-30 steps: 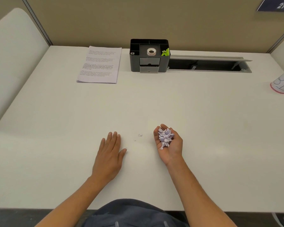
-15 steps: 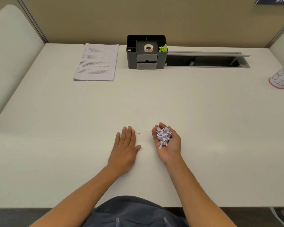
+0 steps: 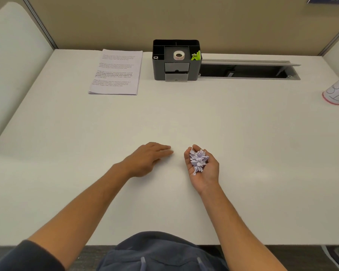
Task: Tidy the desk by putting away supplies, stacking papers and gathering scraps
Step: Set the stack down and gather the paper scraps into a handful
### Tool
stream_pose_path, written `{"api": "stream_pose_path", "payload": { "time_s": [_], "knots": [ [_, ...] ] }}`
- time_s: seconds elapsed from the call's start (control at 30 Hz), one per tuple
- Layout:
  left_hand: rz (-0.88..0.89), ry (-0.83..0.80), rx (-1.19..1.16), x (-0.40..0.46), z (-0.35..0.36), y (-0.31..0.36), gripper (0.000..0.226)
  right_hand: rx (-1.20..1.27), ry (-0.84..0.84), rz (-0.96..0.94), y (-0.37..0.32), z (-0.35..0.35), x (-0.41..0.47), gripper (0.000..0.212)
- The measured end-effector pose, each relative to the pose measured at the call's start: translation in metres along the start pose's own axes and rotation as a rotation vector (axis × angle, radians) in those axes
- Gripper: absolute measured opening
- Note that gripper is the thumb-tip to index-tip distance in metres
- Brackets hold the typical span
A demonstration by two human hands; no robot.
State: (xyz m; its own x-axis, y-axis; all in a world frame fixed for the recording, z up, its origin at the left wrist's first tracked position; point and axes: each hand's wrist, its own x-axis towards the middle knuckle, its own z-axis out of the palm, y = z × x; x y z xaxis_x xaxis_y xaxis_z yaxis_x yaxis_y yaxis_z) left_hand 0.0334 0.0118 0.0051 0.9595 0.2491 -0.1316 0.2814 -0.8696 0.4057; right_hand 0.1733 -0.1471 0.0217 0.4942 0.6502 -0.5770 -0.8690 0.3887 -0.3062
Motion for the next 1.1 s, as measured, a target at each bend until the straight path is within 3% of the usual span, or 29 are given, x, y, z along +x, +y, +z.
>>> {"api": "stream_pose_path", "payload": {
  "time_s": [0.1,0.27,0.6,0.7,1.1],
  "knots": [
    [0.082,-0.028,0.1,0.004,0.0,0.004,0.044,0.0,0.005,0.003,0.001,0.001,0.0,0.033],
    [0.078,0.006,0.063,0.003,0.008,0.005,0.035,0.012,0.016,-0.003,0.0,0.002,0.003,0.033],
    [-0.189,0.12,0.003,0.003,0.027,0.033,0.014,0.001,0.015,-0.011,-0.001,0.002,0.007,0.033],
    [-0.238,0.143,0.022,0.003,0.024,0.043,0.019,0.005,0.017,-0.012,-0.001,0.004,0.007,0.033],
    [-0.398,0.034,0.261,0.007,0.008,0.076,0.022,-0.001,0.027,-0.017,0.0,-0.002,0.002,0.032]
  ]
}}
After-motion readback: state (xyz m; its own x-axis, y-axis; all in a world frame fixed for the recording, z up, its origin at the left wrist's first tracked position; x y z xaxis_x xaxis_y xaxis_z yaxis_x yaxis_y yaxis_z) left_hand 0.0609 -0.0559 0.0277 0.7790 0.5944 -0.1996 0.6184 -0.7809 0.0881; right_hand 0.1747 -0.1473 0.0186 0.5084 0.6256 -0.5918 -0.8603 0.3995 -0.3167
